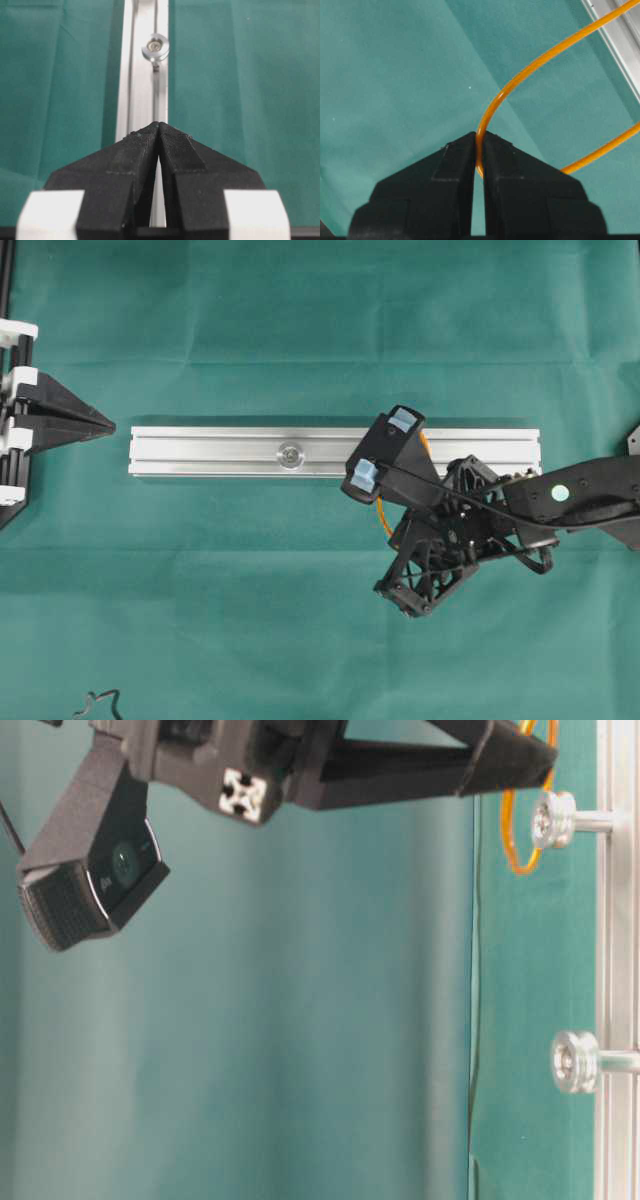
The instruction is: Hook the rubber onto the shaft.
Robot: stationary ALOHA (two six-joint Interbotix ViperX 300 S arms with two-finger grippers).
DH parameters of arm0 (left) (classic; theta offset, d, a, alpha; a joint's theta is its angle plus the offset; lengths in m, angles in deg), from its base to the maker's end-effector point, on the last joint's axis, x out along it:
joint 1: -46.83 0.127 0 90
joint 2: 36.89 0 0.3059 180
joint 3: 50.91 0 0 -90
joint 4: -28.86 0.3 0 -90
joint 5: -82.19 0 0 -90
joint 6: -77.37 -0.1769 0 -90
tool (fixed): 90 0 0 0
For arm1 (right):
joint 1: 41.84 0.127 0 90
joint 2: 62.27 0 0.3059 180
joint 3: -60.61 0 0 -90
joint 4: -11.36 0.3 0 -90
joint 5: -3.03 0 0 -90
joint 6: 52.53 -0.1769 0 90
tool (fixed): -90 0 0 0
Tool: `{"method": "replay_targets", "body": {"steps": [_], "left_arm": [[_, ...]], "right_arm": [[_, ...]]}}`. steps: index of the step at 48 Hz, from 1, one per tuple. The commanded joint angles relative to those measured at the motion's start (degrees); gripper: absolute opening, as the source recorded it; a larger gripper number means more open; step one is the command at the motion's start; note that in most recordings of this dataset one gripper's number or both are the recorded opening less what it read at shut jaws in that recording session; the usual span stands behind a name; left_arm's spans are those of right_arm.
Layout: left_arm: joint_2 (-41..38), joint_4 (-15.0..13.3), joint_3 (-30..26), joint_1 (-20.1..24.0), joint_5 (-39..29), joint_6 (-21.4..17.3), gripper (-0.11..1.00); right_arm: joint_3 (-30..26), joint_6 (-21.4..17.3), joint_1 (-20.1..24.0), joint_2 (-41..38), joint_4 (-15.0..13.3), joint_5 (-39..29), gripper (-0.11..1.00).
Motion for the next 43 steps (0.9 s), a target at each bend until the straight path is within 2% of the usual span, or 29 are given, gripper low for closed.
{"method": "replay_targets", "body": {"steps": [1,18,43], "left_arm": [[-0.4,0.1,-1.8,0.1,0.3,0.0,0.00],[-0.4,0.2,-1.8,0.1,0.3,0.0,0.00],[-0.4,0.1,-1.8,0.1,0.3,-0.1,0.00]], "right_arm": [[-2.5,-0.1,-0.4,0.1,0.3,0.3,0.06],[-8.9,-0.1,-3.4,-4.1,-0.2,-0.1,0.06],[-12.3,0.1,-7.0,-8.1,-1.2,0.3,0.06]]}}
